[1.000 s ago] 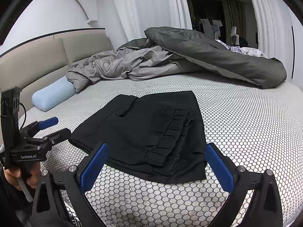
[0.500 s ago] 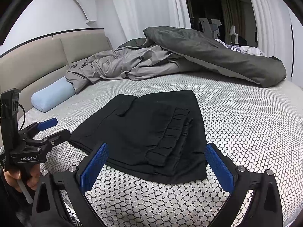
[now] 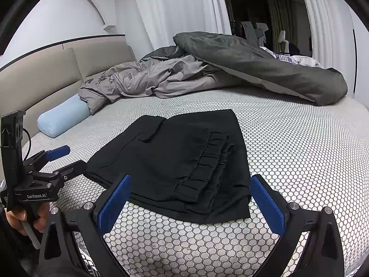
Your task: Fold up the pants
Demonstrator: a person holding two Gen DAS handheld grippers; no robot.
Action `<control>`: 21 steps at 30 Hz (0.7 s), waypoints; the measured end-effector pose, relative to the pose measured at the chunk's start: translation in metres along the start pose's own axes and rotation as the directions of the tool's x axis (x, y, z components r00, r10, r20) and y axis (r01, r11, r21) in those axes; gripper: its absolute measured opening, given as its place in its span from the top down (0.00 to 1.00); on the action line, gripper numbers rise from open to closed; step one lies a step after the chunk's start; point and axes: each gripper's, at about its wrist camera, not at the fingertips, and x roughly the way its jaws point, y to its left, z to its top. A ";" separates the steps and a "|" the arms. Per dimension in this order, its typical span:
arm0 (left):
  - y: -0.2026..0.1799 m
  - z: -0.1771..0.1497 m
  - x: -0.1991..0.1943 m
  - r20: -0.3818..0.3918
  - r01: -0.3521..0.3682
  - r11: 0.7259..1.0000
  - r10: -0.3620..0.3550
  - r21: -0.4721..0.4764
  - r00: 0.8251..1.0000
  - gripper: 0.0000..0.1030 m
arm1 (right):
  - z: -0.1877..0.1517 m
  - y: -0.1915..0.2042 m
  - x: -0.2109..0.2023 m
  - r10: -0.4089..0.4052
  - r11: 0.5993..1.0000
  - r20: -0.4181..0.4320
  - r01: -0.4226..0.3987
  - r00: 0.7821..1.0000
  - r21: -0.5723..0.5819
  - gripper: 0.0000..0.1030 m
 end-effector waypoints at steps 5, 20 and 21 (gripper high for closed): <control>-0.001 -0.001 0.000 0.004 0.006 1.000 -0.007 0.014 1.000 0.01 | 0.000 -0.003 -0.001 -0.005 1.000 0.001 0.005 1.000 0.013 0.00; 0.010 0.000 -0.006 0.013 0.005 1.000 -0.005 -0.004 1.000 0.01 | 0.000 0.005 -0.001 -0.029 0.999 0.017 0.030 0.999 -0.022 0.00; 0.011 0.001 -0.007 0.015 0.005 1.000 -0.005 -0.005 1.000 0.01 | 0.000 0.005 -0.001 -0.028 0.999 0.018 0.028 0.999 -0.024 0.00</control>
